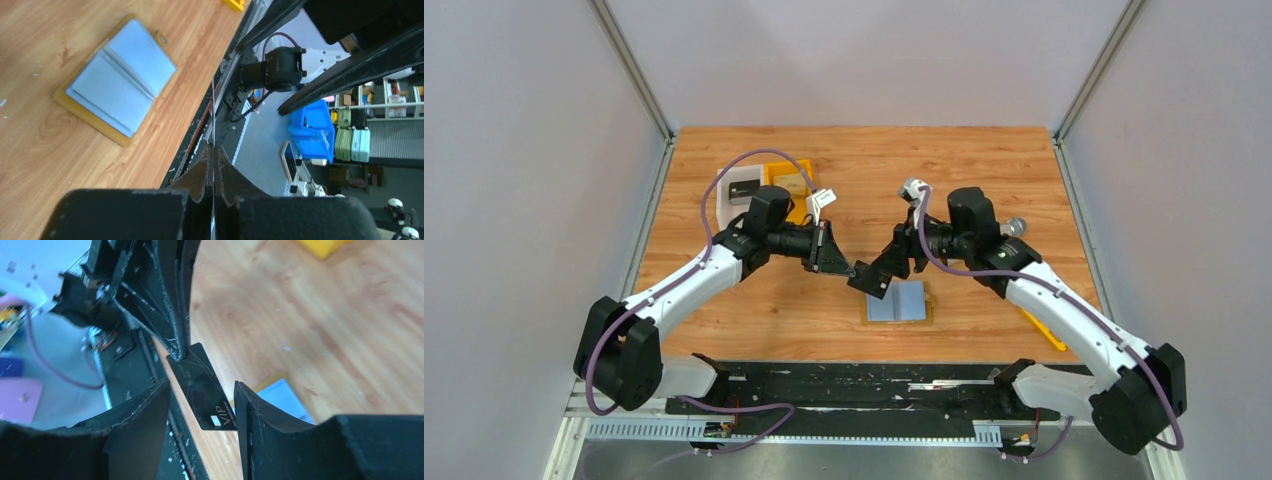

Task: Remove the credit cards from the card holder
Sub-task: Place the credit card in the storage box.

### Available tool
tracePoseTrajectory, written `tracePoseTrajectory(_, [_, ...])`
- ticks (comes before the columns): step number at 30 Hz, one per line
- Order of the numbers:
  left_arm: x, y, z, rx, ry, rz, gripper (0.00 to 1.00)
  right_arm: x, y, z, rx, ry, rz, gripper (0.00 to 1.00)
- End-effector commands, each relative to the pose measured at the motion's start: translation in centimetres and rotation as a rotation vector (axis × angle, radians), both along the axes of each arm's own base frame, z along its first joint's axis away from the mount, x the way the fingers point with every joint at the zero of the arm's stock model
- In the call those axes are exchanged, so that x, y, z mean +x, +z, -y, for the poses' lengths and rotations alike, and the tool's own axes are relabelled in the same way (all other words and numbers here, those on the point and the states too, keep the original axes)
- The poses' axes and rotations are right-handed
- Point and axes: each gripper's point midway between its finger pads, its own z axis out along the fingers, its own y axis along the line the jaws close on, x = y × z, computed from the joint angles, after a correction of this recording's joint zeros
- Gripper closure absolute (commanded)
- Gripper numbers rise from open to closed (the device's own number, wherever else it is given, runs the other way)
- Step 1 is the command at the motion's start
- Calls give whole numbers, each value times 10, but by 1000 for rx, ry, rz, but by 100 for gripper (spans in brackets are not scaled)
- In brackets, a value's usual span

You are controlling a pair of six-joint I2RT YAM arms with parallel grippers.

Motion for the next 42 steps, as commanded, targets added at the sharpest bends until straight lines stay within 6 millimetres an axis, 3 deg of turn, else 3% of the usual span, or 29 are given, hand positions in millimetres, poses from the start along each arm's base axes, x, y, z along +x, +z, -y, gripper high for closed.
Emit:
tracePoseTrajectory(1, [-10, 17, 1, -54, -110, 63, 100, -32, 9, -23, 65, 299, -64, 50])
tracePoseTrajectory(12, [-20, 21, 0, -86, -181, 84, 100, -24, -7, -38, 66, 377, -133, 53])
tracePoseTrajectory(14, [-19, 20, 0, -77, -179, 90, 100, -25, -7, -41, 76, 389, -152, 66])
tracePoseTrajectory(17, [-14, 18, -1, -56, -159, 97, 100, -21, -10, -41, 72, 357, -166, 95])
tracePoseTrajectory(18, [-13, 18, -1, -52, -153, 99, 99, -19, -13, -41, 70, 338, -173, 100])
tracePoseTrajectory(19, [-11, 16, -1, -41, -142, 96, 96, -18, -14, -40, 72, 325, -184, 100])
tracePoseTrajectory(24, [6, 15, -9, -19, -62, 88, 60, -8, -9, -38, 116, 212, -221, 100])
tracePoseTrajectory(27, [21, 24, -19, -52, 16, 115, 50, 9, 2, -32, 179, 72, -241, 100])
tracePoseTrajectory(35, [34, 43, -19, -195, 133, 112, 37, 42, 40, -15, 426, -256, -255, 100])
tracePoseTrajectory(42, [40, 46, -12, -314, 160, 52, 34, 42, 52, -10, 596, -362, -297, 100])
